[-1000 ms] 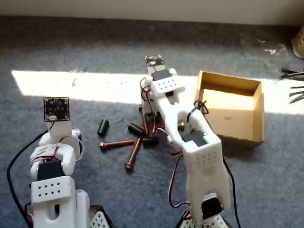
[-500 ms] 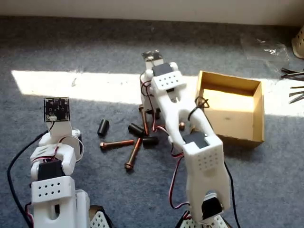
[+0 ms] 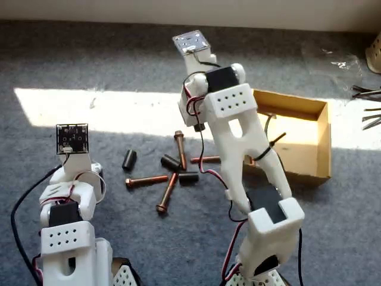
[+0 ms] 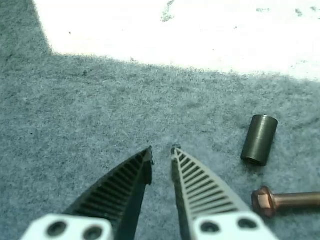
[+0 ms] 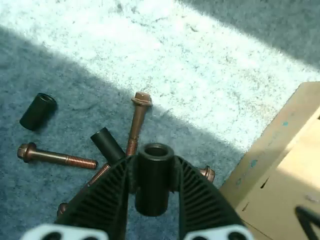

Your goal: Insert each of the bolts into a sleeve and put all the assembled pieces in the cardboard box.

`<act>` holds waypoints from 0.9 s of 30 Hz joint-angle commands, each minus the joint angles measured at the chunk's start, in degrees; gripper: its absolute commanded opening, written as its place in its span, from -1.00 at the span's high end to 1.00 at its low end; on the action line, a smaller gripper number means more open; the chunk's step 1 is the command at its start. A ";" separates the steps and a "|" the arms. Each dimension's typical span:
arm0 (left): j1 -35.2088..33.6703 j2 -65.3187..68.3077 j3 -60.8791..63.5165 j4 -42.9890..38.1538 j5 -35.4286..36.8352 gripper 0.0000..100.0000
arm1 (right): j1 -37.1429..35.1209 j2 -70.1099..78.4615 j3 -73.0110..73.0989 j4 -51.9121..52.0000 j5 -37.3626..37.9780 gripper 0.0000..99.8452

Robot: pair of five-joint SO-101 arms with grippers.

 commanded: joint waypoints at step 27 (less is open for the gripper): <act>9.19 -0.66 -6.46 6.95 -1.85 0.85 | -1.80 -46.46 34.24 -4.53 0.62 0.99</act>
